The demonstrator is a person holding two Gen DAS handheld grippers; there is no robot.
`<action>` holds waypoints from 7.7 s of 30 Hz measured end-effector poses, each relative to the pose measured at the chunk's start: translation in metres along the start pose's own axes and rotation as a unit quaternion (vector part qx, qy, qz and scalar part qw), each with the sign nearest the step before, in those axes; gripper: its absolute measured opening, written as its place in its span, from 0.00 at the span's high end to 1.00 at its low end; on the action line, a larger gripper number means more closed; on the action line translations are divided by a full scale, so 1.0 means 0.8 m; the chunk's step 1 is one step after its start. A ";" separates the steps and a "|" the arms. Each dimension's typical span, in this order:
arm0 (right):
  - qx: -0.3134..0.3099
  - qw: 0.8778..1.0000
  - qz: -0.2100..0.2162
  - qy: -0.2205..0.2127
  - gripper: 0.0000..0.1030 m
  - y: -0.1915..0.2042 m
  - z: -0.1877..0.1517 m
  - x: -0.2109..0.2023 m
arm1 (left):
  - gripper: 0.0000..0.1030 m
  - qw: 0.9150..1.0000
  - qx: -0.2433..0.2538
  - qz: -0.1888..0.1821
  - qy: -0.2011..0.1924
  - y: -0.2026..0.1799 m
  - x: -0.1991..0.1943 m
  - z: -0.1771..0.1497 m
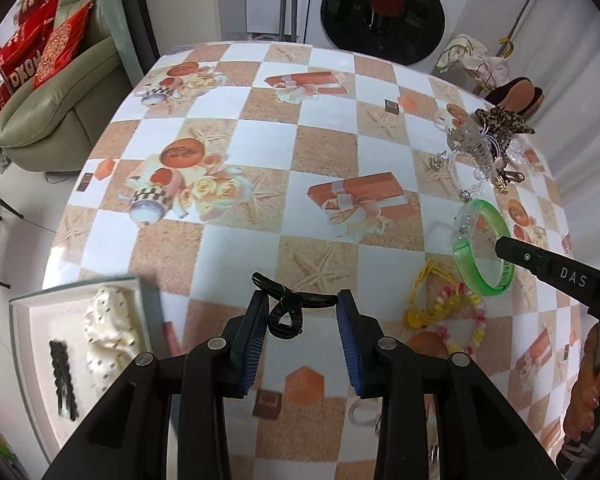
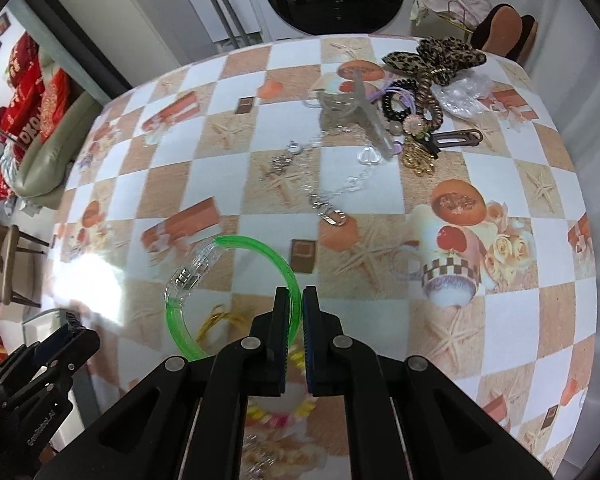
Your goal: Organize jewelry
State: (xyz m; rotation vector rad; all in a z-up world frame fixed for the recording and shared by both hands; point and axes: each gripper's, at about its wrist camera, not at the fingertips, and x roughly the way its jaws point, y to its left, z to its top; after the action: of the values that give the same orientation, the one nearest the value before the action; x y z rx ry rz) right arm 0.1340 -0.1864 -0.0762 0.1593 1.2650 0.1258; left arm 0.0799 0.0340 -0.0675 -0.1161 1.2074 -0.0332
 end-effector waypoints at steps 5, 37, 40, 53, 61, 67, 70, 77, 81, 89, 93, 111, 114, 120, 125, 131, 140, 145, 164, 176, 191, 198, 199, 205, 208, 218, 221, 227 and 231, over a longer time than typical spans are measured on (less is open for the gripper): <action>-0.013 1.000 0.020 -0.002 0.93 0.027 -0.009 -0.019 | 0.61 1.000 -0.013 0.000 -0.007 0.024 -0.027 -0.017; -0.239 0.962 0.114 0.069 0.93 0.381 -0.098 0.030 | 0.61 0.979 -0.182 0.089 0.024 0.266 -0.051 -0.171; -0.248 0.960 0.108 0.074 0.93 0.396 -0.102 0.045 | 0.61 0.979 -0.183 0.091 0.027 0.269 -0.040 -0.170; -0.275 0.954 0.085 0.090 0.93 0.418 -0.108 0.086 | 0.61 0.979 -0.174 0.098 0.040 0.274 -0.017 -0.176; -0.280 0.952 0.078 0.094 0.92 0.426 -0.109 0.095 | 0.58 0.980 -0.165 0.107 0.039 0.270 -0.018 -0.178; -0.281 0.951 0.081 0.097 0.89 0.430 -0.110 0.098 | 0.31 0.979 -0.165 0.118 0.035 0.270 -0.022 -0.179; -0.275 0.952 0.089 0.101 0.89 0.430 -0.109 0.099 | 0.31 0.979 -0.161 0.118 0.038 0.268 -0.022 -0.180; -0.251 0.955 0.123 0.103 0.59 0.413 -0.105 0.083 | 0.31 0.979 -0.161 0.123 0.039 0.262 -0.026 -0.178; -0.239 0.957 0.139 0.092 0.52 0.405 -0.103 0.065 | 0.31 0.979 -0.158 0.123 0.036 0.259 -0.031 -0.177; -0.198 0.965 0.158 0.076 0.43 0.369 -0.094 0.029 | 0.00 0.983 -0.128 0.130 0.025 0.239 -0.039 -0.170; -0.170 0.970 0.158 0.069 0.40 0.335 -0.092 0.012 | 0.00 0.985 -0.101 0.133 0.030 0.225 -0.044 -0.167; -0.002 0.996 0.086 0.033 0.15 0.095 -0.094 -0.036 | 0.00 0.997 0.014 0.082 -0.008 0.089 -0.074 -0.088; 0.028 0.997 0.064 0.037 0.15 0.051 -0.102 -0.037 | 0.00 0.997 0.032 0.071 -0.007 0.060 -0.068 -0.078; 0.068 0.996 0.030 0.048 0.15 -0.015 -0.121 -0.036 | 0.00 0.997 0.054 0.057 0.003 0.013 -0.046 -0.057; 0.089 0.995 0.014 0.048 0.15 -0.044 -0.127 -0.029 | 0.00 0.997 0.059 0.045 0.022 -0.013 -0.016 -0.040; 0.089 0.995 -0.004 0.043 0.15 -0.056 -0.121 -0.020 | 0.00 0.996 0.068 0.034 0.038 -0.040 0.017 -0.023; 0.037 0.998 -0.032 0.033 0.15 -0.043 -0.101 0.006 | 0.00 0.996 0.069 0.021 0.052 -0.067 0.059 -0.002; 0.011 0.998 -0.043 0.034 0.15 -0.036 -0.096 0.020 | 0.00 0.996 0.068 0.021 0.061 -0.073 0.086 0.004; -0.072 0.993 -0.090 0.011 0.29 -0.020 -0.090 0.038 | 0.12 0.993 0.104 0.023 0.057 -0.093 0.112 0.010; -0.089 0.994 -0.069 0.009 0.91 -0.008 -0.091 0.033 | 0.90 0.989 0.137 -0.018 0.057 -0.132 0.095 0.009; -0.007 1.000 -0.006 0.006 0.91 -0.037 -0.093 -0.001 | 0.90 0.994 0.092 -0.057 0.033 -0.081 0.035 -0.012; 0.009 1.000 0.015 -0.001 0.91 -0.033 -0.092 -0.025 | 0.90 0.995 0.075 -0.066 0.017 -0.059 -0.002 -0.023; 0.009 1.000 0.018 -0.002 0.91 -0.030 -0.092 -0.029 | 0.90 0.995 0.072 -0.066 0.016 -0.055 -0.007 -0.026; -0.002 0.999 0.032 -0.012 0.91 -0.010 -0.092 -0.055 | 0.90 0.996 0.057 -0.071 0.005 -0.027 -0.040 -0.037; -0.007 0.999 0.041 -0.015 0.91 0.003 -0.092 -0.066 | 0.90 0.996 0.049 -0.074 0.001 -0.009 -0.057 -0.044; -0.056 0.995 0.082 -0.022 0.91 0.085 -0.090 -0.097 | 0.90 0.998 0.001 -0.062 -0.016 0.070 -0.111 -0.078; -0.079 0.992 0.100 -0.019 0.91 0.120 -0.092 -0.102 | 0.90 0.998 -0.022 -0.055 -0.019 0.099 -0.125 -0.090; -0.132 0.982 0.136 -0.003 0.91 0.201 -0.101 -0.097 | 0.90 0.997 -0.064 -0.040 -0.012 0.153 -0.133 -0.122; -0.164 0.975 0.151 0.018 0.91 0.249 -0.114 -0.080 | 0.90 0.996 -0.085 -0.031 0.006 0.183 -0.124 -0.148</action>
State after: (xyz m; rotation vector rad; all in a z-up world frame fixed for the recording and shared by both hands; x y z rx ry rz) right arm 0.0264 0.0023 -0.0053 0.0635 1.2319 0.5978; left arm -0.0710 0.1794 -0.0325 -0.3016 1.2171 0.0148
